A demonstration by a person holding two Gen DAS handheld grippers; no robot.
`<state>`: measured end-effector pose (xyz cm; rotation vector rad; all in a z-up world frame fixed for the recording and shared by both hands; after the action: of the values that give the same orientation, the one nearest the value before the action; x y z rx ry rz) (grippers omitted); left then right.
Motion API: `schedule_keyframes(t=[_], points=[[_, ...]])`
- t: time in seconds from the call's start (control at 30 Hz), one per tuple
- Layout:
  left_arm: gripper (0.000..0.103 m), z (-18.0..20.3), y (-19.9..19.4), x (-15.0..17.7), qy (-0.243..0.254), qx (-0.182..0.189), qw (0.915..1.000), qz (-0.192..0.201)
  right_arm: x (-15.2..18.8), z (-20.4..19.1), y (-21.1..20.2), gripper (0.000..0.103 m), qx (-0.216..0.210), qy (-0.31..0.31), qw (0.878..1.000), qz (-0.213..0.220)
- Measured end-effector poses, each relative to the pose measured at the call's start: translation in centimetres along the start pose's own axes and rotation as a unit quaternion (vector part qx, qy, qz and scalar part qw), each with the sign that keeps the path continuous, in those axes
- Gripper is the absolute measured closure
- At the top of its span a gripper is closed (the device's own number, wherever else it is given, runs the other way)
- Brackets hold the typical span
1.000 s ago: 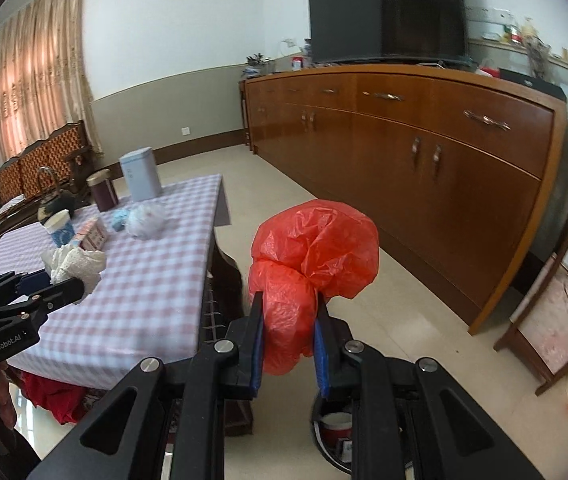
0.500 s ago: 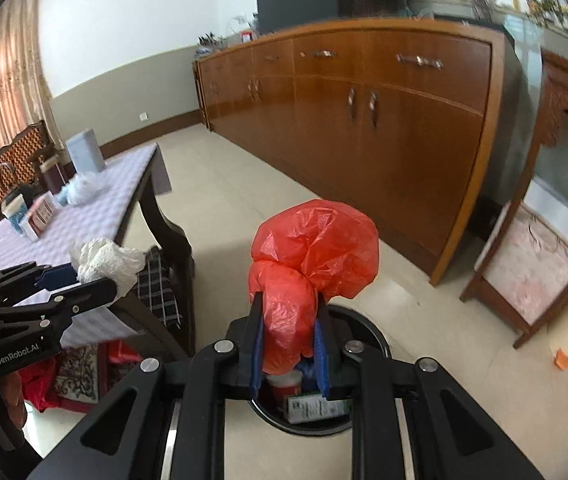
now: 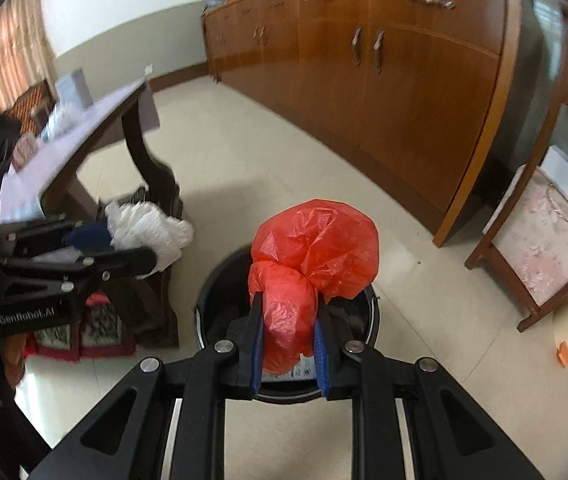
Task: Collect trash
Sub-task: 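Carry the red bag and white tissue over the black bin with both tools, then open both tools to drop the bag and tissue into the bin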
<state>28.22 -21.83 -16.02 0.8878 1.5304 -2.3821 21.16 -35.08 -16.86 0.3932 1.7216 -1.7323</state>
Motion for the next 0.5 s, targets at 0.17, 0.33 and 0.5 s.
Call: schedule_keyframes(t=[0.17,0.33,0.5], points=[[0.058,0.5,3.6,0.8,0.006,0.000,0.9995,-0.031,2.0,0.9,4.1,0.081,-0.028,-0.030,0.999,-0.036],[0.025,0.0,7.9,2.0,-0.025,0.021,0.9967,-0.074,3.4,0.9,8.5,0.059,-0.058,-0.070,0.994,-0.069],[0.000,-2.7,6.6,3.0,-0.057,-0.044,0.9958,-0.057,5.4,3.1,10.3,0.010,0.004,-0.060,0.993,-0.102]])
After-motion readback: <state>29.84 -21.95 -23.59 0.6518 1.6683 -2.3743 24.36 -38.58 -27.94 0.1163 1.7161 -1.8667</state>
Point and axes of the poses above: each gripper's, at about its wrist camera, not at the fingertips, and y roughly the way its jaws point, z to its right, x to its underside, the point moved 5 cm from there along y, roughly the way its jaws point, and after that the axes turned 11 degrees about -y, right-handed, at the moved point
